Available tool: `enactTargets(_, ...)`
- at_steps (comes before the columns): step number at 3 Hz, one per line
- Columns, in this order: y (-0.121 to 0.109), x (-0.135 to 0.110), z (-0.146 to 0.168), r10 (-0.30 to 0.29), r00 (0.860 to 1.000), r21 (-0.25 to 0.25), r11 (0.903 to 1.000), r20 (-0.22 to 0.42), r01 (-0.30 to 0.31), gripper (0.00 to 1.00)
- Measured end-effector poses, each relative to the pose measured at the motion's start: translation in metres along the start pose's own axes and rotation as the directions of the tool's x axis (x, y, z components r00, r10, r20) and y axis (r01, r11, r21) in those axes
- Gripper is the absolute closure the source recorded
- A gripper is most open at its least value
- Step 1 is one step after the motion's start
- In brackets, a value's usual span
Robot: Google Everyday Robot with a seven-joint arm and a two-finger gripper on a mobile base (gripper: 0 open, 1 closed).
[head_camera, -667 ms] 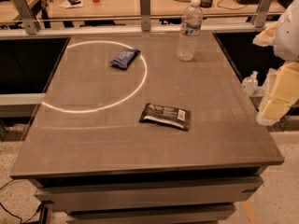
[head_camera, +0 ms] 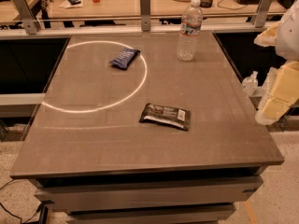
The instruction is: Move rxbar chocolate near rxbar blueberry
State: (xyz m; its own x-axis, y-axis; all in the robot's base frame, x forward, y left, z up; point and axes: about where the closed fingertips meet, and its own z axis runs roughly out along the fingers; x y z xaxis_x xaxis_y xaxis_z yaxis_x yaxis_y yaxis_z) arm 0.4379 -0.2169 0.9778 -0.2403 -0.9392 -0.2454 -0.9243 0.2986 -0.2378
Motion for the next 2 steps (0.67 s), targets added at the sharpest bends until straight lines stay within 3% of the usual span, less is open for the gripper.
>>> enactTargets(1, 0.007, 0.0, 0.012, 0.118, 0.989, -0.029, 0.9928, 0.085, -0.116, 0.0)
enactTargets(2, 0.022, -0.014, 0.038, 0.222, 0.955, -0.1, 0.9734, 0.198, -0.206, 0.0)
